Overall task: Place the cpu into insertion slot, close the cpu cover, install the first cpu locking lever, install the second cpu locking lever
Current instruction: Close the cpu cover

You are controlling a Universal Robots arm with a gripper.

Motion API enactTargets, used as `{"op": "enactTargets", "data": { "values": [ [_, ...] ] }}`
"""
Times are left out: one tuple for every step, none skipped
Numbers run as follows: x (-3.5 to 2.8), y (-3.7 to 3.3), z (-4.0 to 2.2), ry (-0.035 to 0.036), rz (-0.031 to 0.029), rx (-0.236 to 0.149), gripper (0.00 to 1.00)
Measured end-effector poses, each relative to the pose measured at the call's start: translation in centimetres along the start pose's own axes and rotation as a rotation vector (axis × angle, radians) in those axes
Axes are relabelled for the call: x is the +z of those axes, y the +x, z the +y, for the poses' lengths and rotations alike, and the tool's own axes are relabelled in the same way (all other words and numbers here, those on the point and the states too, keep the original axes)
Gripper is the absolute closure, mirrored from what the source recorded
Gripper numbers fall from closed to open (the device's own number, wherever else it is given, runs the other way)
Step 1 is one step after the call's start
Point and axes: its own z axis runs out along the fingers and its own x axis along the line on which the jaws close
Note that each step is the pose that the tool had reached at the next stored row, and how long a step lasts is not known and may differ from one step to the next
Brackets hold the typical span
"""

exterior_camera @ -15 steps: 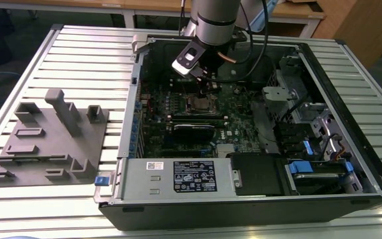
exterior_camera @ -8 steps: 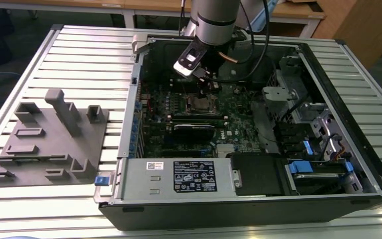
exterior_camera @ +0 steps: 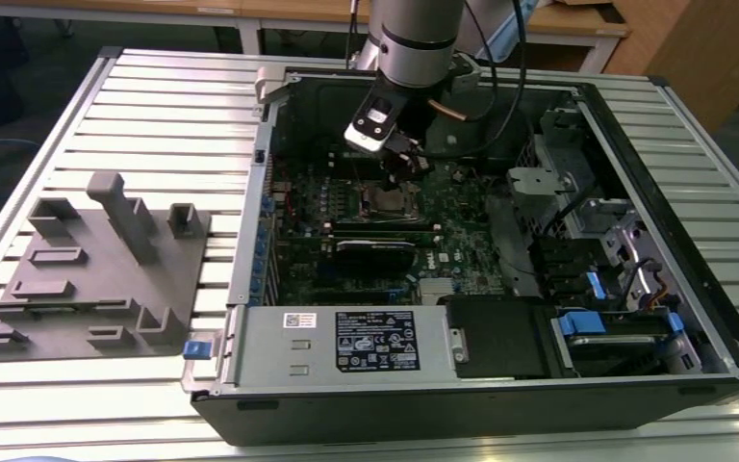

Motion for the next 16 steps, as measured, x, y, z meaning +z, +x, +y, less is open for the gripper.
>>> {"op": "enactTargets", "data": {
  "values": [
    [0.0, 0.0, 0.0, -0.0001, -0.0002, -0.018, 0.89],
    [0.01, 0.0, 0.0, -0.0002, -0.0004, -0.036, 0.89],
    [0.01, 0.0, 0.0, -0.0003, -0.0006, -0.054, 0.89],
    [0.02, 0.0, 0.0, -0.0004, -0.0008, -0.073, 0.89],
    [0.02, 0.0, 0.0, -0.0006, -0.001, -0.091, 0.89],
    [0.03, 0.0, 0.0, -0.0007, -0.0012, -0.109, 0.89],
    [0.03, 0.0, 0.0, -0.0008, -0.0014, -0.127, 0.89],
    [0.03, 0.0, 0.0, -0.0009, -0.0016, -0.145, 0.89],
    [0.04, 0.0, 0.0, -0.001, -0.0018, -0.163, 0.89],
    [0.04, 0.0, 0.0, -0.0011, -0.002, -0.181, 0.89],
    [0.05, 0.0, 0.0, -0.0013, -0.0023, -0.201, 0.89],
    [0.05, 0.0, 0.0, -0.0014, -0.0024, -0.218, 0.89],
    [0.06, 0.0, 0.0, -0.0015, -0.0026, -0.236, 0.89],
    [0.06, 0.0, 0.0, -0.0016, -0.0029, -0.255, 0.89],
    [0.06, 0.0, 0.0, -0.0018, -0.003, -0.272, 0.89],
    [0.07, 0.0, 0.0, -0.0018, -0.0033, -0.291, 0.89]
  ]
}}
